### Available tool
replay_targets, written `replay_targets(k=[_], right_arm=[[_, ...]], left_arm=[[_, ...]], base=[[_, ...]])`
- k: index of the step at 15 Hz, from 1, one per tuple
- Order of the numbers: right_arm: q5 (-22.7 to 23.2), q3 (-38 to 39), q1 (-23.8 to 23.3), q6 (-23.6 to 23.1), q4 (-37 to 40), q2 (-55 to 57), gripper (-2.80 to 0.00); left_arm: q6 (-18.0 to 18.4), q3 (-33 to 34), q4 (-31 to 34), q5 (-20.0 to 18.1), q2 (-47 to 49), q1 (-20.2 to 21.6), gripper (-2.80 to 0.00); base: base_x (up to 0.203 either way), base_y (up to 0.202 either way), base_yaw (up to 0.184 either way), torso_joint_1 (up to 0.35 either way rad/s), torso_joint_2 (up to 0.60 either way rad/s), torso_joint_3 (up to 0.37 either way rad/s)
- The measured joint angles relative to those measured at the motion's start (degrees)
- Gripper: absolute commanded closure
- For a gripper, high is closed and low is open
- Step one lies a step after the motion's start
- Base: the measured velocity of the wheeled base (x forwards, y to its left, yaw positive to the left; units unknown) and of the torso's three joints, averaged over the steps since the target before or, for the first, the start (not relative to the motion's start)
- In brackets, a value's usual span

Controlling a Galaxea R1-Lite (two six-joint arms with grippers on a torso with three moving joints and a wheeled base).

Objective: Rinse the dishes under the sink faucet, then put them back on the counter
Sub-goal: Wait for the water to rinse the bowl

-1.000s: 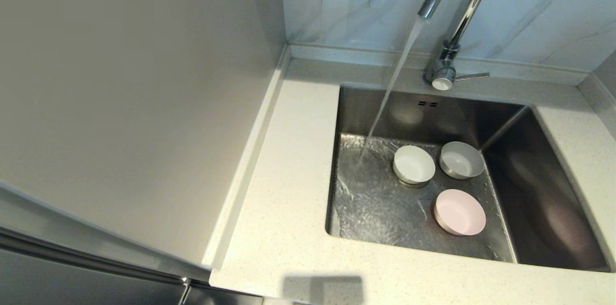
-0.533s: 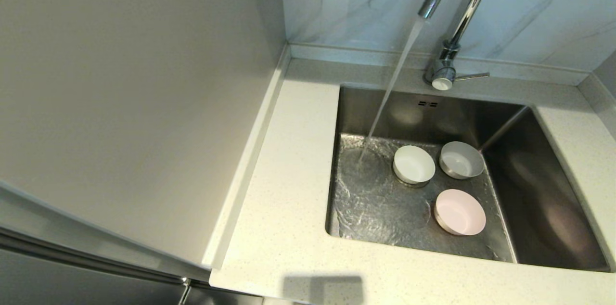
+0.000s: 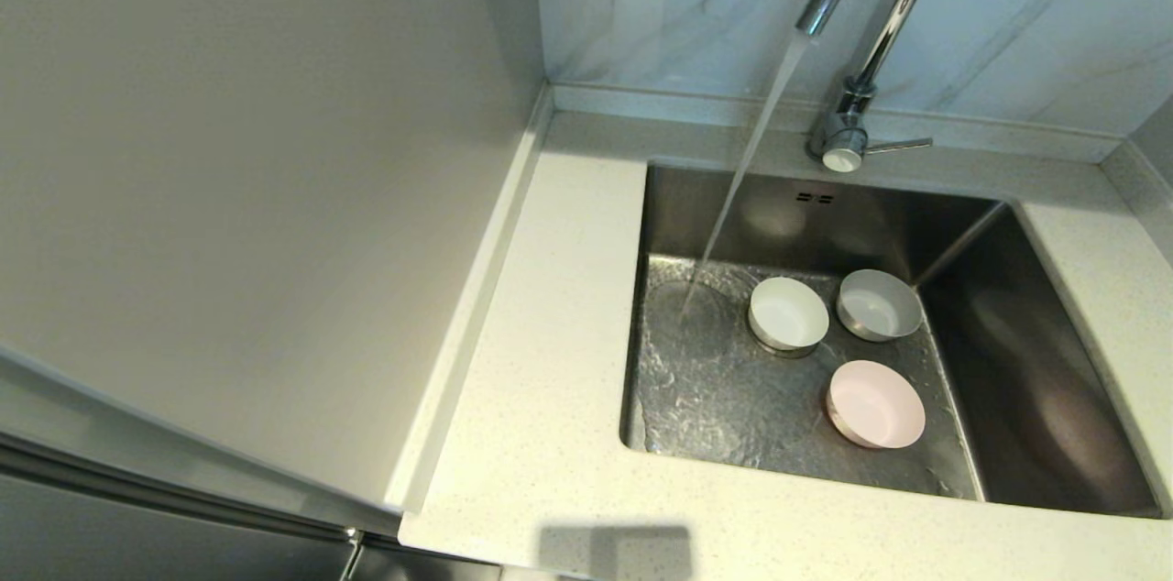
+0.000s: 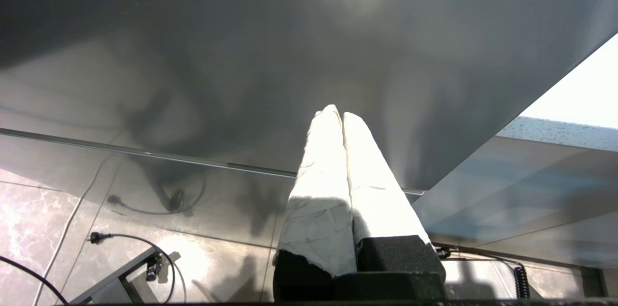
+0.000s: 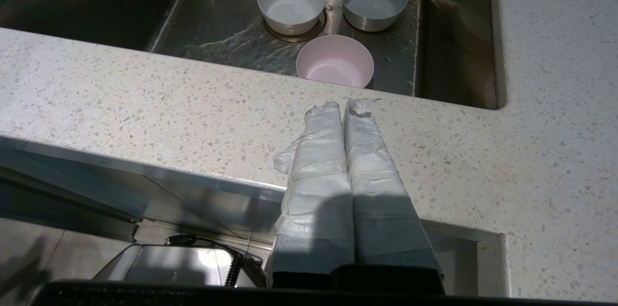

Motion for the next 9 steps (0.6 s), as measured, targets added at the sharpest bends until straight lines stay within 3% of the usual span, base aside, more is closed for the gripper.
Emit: replay_targets(k=[9], right_arm=[[0.0, 0.0, 0.0, 0.0, 0.0, 0.0, 0.0]], left_arm=[[0.0, 0.0, 0.0, 0.0, 0.0, 0.0, 0.0]], base=[[0.0, 0.0, 0.0, 0.0, 0.0, 0.0]])
